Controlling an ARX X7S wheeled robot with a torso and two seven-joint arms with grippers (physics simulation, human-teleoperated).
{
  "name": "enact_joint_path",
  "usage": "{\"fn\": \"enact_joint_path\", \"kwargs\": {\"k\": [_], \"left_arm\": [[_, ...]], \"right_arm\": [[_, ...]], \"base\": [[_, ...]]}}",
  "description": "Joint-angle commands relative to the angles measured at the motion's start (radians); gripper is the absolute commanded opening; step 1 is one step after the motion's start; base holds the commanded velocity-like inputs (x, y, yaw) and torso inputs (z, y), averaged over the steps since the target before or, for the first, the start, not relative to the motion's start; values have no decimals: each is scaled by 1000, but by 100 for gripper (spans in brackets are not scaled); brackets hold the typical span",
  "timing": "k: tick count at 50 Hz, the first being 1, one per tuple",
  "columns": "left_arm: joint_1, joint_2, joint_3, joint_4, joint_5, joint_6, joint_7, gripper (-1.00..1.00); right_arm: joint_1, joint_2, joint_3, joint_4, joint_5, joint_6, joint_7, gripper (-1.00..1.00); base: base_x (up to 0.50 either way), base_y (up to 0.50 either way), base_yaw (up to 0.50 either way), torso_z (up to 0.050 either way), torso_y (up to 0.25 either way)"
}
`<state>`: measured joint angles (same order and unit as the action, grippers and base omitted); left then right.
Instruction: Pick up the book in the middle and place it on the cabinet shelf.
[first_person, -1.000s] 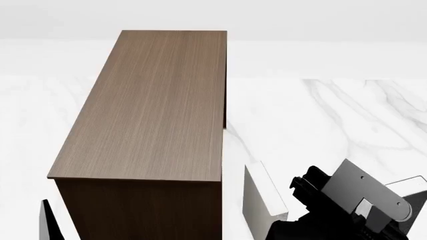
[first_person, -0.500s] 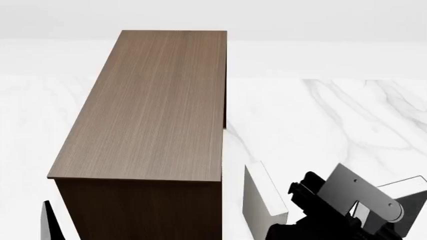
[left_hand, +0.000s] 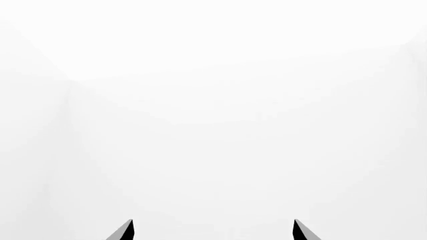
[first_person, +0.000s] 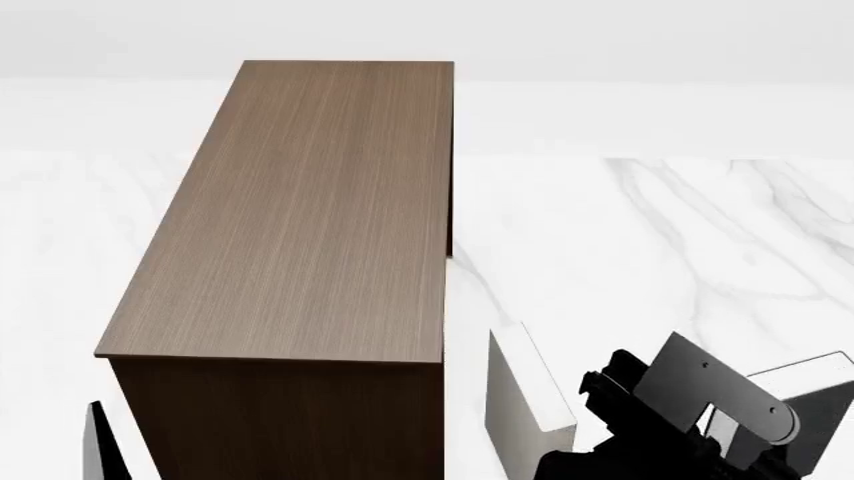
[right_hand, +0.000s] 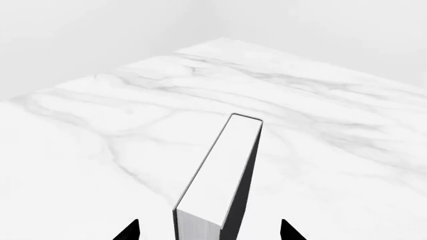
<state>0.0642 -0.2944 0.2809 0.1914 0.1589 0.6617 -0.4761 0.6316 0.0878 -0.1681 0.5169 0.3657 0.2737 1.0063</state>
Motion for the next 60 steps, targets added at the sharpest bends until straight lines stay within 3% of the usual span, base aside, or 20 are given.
{"fn": "enact_joint_path", "kwargs": {"k": [1, 60], "left_arm": [[-1, -4, 4, -2, 0, 0, -5, 100], [-3, -24, 26, 11, -5, -17, -26, 100]], "right_arm": [[20, 0, -7, 77, -4, -45, -7, 100], [125, -26, -59, 448, -31, -305, -56, 100]], "base": [[0, 0, 0, 0, 0], [0, 0, 0, 0, 0]]}}
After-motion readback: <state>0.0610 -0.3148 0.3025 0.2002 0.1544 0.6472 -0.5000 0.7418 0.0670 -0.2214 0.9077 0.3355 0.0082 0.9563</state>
